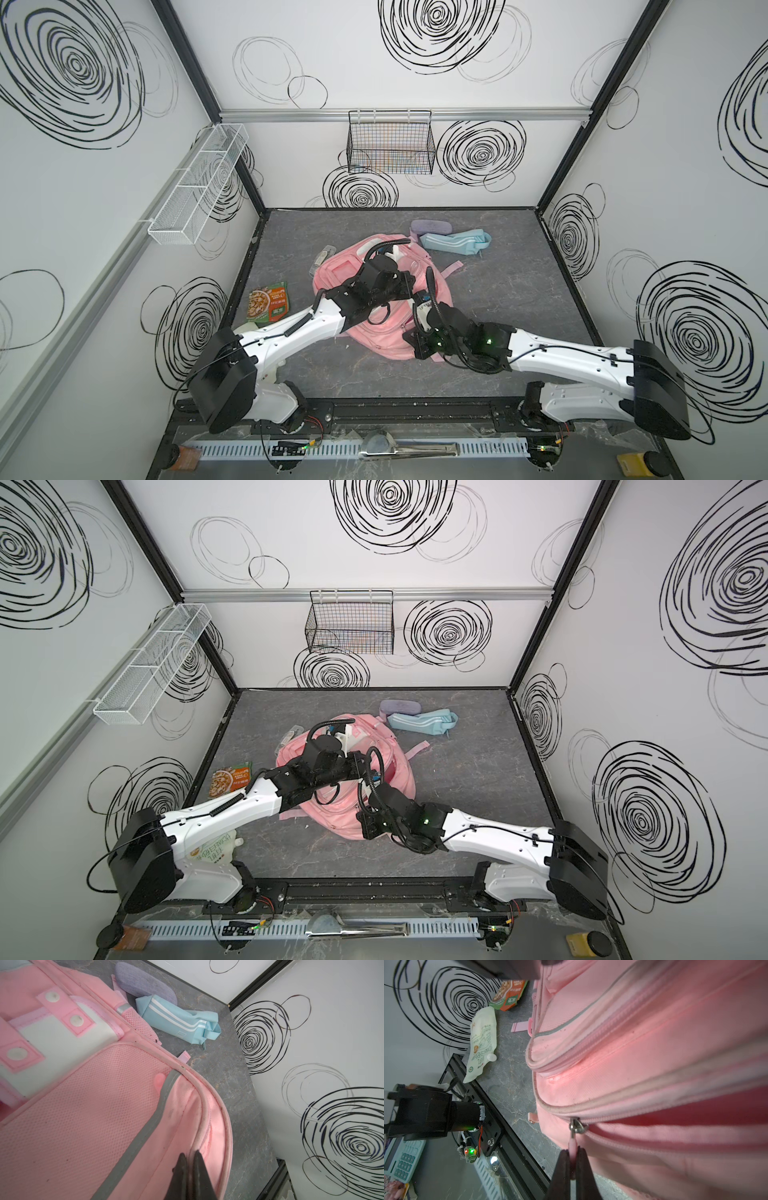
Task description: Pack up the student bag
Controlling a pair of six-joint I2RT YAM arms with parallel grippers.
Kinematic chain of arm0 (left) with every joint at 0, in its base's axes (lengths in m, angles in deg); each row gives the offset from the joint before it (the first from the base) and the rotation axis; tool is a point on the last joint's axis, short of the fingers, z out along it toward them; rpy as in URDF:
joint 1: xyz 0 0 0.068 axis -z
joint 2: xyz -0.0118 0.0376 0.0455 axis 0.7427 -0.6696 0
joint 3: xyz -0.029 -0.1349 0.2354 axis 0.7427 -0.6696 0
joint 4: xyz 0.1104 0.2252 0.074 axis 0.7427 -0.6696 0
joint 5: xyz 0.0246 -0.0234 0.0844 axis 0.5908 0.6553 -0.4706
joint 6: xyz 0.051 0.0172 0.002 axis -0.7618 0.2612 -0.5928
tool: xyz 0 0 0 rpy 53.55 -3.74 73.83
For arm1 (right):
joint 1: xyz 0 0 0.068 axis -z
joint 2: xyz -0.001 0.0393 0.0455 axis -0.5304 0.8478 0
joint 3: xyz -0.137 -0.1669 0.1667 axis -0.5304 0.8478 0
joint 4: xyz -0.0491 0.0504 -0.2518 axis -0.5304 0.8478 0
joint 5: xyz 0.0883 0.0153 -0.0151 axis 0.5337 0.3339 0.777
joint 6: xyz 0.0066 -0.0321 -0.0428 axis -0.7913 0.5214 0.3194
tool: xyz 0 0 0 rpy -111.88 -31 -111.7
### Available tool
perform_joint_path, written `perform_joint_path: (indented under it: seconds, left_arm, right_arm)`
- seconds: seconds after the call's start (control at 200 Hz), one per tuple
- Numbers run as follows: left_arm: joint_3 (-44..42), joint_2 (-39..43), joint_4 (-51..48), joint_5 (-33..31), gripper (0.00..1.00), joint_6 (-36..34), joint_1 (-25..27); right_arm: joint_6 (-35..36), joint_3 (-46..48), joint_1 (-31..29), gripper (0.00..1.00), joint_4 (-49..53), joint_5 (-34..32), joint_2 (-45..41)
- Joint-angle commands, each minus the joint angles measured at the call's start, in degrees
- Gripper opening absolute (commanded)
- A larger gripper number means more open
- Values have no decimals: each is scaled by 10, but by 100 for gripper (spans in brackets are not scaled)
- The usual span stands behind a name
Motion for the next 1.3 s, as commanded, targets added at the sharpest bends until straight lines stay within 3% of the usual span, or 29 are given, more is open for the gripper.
perform_joint_path:
  seconds: [0.0, 0.21, 0.57, 1.041, 1.296]
  left_arm:
    - [-14, 23, 112, -38, 0, 41, -13]
    - [-3, 3, 137, -44, 0, 68, -25]
    - [26, -51, 186, -35, 0, 120, -26]
    - [47, -104, 210, -44, 0, 121, -16]
    - [54, -118, 223, -35, 0, 134, -3]
  right_arm:
    - [55, 33, -5, 0, -67, 22, -80]
    - [67, 46, -2, 0, -87, 34, -125]
    - [75, 32, -73, 0, -126, 12, -56]
    - [128, -45, -112, 0, -160, 38, 68]
    - [127, -68, -120, 0, -160, 0, 106]
